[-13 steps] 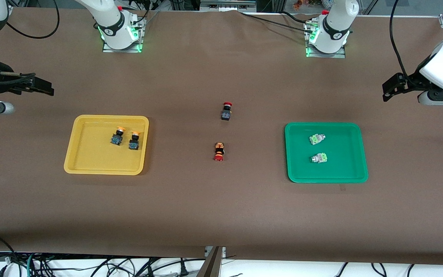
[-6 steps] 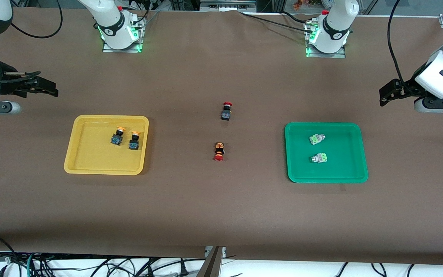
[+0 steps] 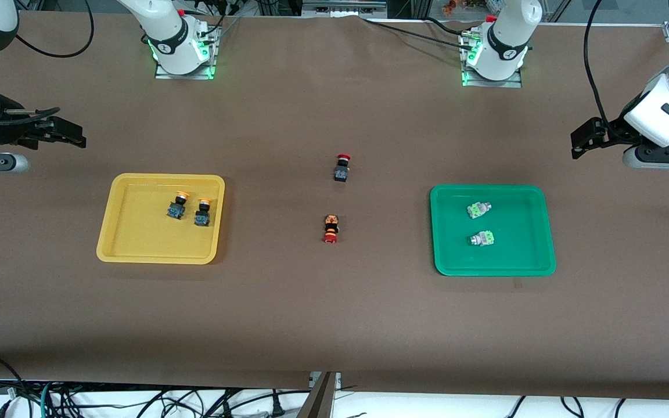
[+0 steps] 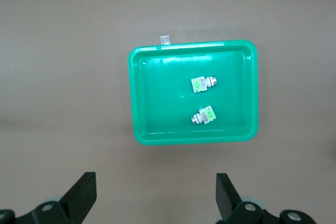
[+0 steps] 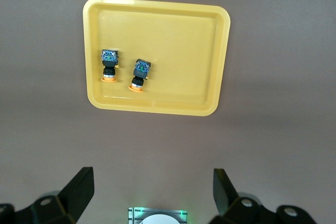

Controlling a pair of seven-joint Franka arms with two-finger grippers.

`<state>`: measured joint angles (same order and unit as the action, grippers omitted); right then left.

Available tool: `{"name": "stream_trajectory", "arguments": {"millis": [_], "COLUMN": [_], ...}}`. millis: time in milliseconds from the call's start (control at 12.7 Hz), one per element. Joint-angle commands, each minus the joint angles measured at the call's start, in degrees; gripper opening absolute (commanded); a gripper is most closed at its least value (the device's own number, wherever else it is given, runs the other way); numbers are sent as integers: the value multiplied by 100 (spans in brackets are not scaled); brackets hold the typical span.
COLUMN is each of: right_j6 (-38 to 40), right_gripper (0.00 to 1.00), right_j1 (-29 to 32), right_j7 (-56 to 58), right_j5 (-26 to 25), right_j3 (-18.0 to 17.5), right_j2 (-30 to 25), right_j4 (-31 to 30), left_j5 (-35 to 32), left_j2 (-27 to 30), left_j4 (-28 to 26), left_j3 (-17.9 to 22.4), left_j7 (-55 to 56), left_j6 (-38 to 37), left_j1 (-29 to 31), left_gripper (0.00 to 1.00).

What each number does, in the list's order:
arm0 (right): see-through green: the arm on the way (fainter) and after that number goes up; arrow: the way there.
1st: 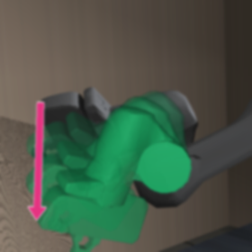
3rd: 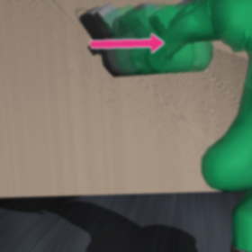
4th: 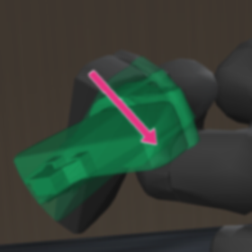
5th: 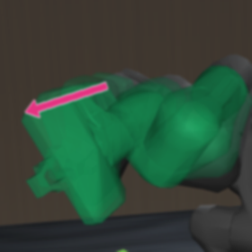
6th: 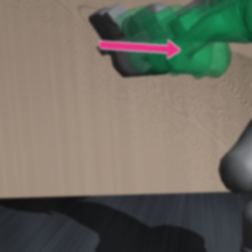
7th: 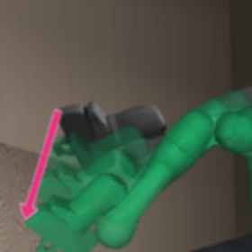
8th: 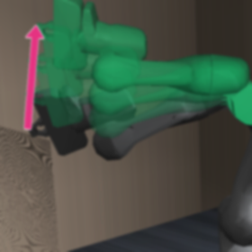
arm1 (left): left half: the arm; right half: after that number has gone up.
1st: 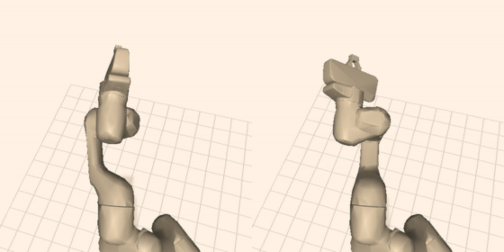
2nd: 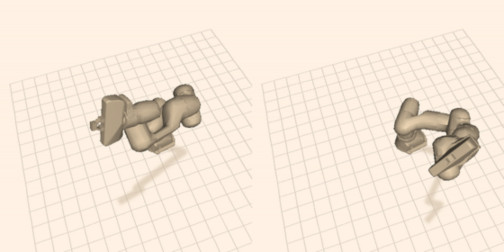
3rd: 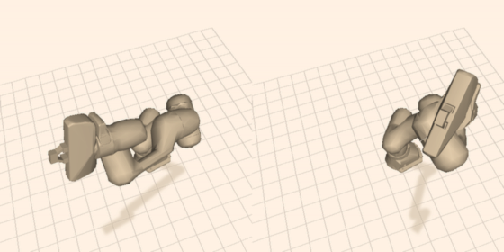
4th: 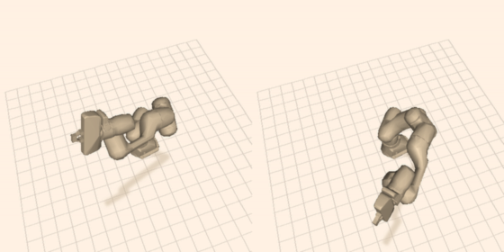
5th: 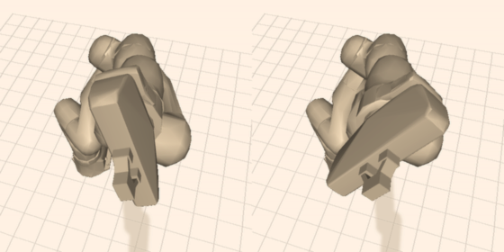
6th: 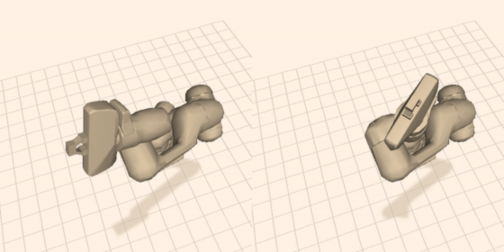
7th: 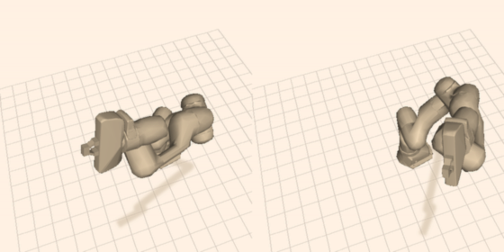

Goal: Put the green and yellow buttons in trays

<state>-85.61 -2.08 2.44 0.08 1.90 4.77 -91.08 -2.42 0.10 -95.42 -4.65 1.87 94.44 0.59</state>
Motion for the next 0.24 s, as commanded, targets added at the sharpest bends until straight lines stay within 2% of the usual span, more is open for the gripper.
{"name": "stream_trajectory", "arguments": {"millis": [0, 157], "right_j6": [-43, -35], "right_gripper": [100, 100], "right_j1": [94, 94], "right_j7": [90, 90], "right_j5": [-87, -87], "right_j3": [-94, -102], "right_j2": [-143, -143], "right_j4": [-112, -103], "left_j5": [119, 119], "left_j2": [-98, -98], "left_j4": [199, 199], "left_j3": [17, 17], "left_j7": [-38, -46], "left_j6": [-137, -137], "left_j1": [-24, -24], "left_gripper": [100, 100]}}
